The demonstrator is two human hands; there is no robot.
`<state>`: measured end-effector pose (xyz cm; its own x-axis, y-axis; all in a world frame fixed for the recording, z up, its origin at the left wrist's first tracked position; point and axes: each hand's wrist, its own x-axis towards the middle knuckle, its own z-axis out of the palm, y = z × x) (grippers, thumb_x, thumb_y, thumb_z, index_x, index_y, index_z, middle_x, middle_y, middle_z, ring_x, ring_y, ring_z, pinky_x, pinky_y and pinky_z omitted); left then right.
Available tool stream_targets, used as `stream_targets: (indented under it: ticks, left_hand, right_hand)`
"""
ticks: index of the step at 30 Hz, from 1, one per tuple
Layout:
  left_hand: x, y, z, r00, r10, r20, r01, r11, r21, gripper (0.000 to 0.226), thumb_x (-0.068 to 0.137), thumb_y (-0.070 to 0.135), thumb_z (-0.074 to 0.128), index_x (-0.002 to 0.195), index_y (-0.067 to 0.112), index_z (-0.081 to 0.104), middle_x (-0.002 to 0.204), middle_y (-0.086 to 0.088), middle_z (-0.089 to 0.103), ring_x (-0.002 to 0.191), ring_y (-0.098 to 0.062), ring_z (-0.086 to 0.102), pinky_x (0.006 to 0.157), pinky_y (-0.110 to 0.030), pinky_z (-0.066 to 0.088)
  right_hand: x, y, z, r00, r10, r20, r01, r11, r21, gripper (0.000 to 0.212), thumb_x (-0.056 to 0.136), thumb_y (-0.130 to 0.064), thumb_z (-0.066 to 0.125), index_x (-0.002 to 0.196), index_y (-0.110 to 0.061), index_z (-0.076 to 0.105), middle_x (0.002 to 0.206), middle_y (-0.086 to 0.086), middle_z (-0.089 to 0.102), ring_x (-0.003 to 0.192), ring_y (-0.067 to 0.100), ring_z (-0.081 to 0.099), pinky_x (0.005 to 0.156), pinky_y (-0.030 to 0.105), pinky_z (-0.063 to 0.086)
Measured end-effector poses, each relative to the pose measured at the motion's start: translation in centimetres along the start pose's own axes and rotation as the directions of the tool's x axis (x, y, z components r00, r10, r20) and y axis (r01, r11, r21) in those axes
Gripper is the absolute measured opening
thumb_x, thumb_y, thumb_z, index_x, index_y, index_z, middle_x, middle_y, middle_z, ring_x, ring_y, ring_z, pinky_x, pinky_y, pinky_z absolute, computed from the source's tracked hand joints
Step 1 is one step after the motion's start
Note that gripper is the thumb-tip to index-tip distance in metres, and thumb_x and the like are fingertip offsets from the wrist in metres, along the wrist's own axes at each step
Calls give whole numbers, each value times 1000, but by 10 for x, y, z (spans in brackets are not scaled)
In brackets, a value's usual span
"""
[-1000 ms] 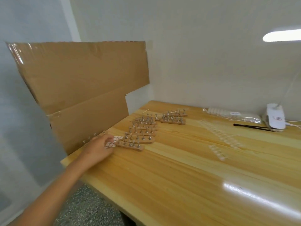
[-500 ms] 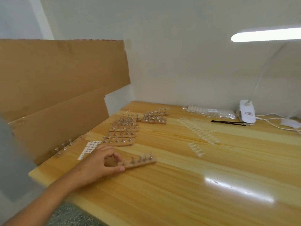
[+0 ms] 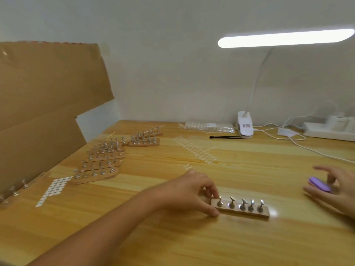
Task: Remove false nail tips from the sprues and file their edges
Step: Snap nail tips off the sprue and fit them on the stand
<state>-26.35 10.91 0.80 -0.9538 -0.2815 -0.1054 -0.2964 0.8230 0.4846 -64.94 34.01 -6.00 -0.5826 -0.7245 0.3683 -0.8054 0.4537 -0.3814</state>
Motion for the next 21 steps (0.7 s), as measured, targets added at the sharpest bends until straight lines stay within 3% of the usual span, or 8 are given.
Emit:
stream_targets:
  ticks: [2,4,6,9,12,14,19,21]
  left_hand:
    - [4,-5,-19,996,-4,85,6,1000,-26,20,84,51,71,103,51,63,103,32,57,99,14,44,78,-11,39]
    - [6,-17,-37,996,-23,-91,17,997,-69,17,91,36,66,105,47,66,105,30,62,98,12,53,81,-12,45]
    - [13,-35,-42,963,-83,-258,97,994,43,29,95,25,62,121,37,62,122,21,60,115,1,54,96,-23,45]
    - [18,-57,-30,970,-153,-191,195,953,231,42,98,27,56,140,29,52,142,13,49,133,-7,41,113,-33,34]
    - [18,-67,-23,952,-154,-263,187,977,104,30,94,38,60,122,46,57,118,29,48,113,2,49,101,-27,44]
    - [17,-66,-19,937,-165,-309,182,983,27,20,88,45,65,104,52,55,109,29,49,99,6,53,91,-20,49]
    - [17,-48,0,859,-223,-461,111,960,-257,22,79,40,80,92,36,62,87,15,67,78,6,60,70,-13,49]
    - [19,-33,4,834,-286,-473,37,883,-468,27,76,37,82,95,31,63,80,17,69,70,5,60,64,-11,47]
  right_hand:
    - [-13,-28,-16,999,-17,36,13,995,97,67,58,-93,54,114,-58,47,89,-21,46,83,17,51,74,41,48]
    - [-22,-67,-37,997,-63,45,55,983,173,58,65,-87,56,112,-53,53,94,-21,50,86,10,52,81,22,44]
    - [-34,-105,-46,976,-201,88,179,960,215,44,75,-78,54,111,-51,58,93,-22,57,84,3,55,76,11,40]
    - [-53,-140,-36,881,-424,210,381,899,216,48,77,-75,56,115,-47,58,103,-28,59,105,-4,52,88,15,39]
    - [-57,-149,-17,830,-476,292,449,879,158,52,77,-74,52,121,-48,52,119,-31,51,120,-6,38,100,18,29]
    - [-58,-151,-8,820,-508,264,479,861,169,52,78,-71,51,121,-44,55,121,-29,49,122,-5,36,103,21,29]
    - [-60,-156,0,812,-541,218,486,834,261,23,85,-41,72,105,-38,62,118,-25,53,119,-2,38,104,30,35]
    - [-60,-156,-2,811,-540,226,484,835,261,22,85,-46,70,105,-40,60,119,-29,50,123,-1,37,105,32,34]
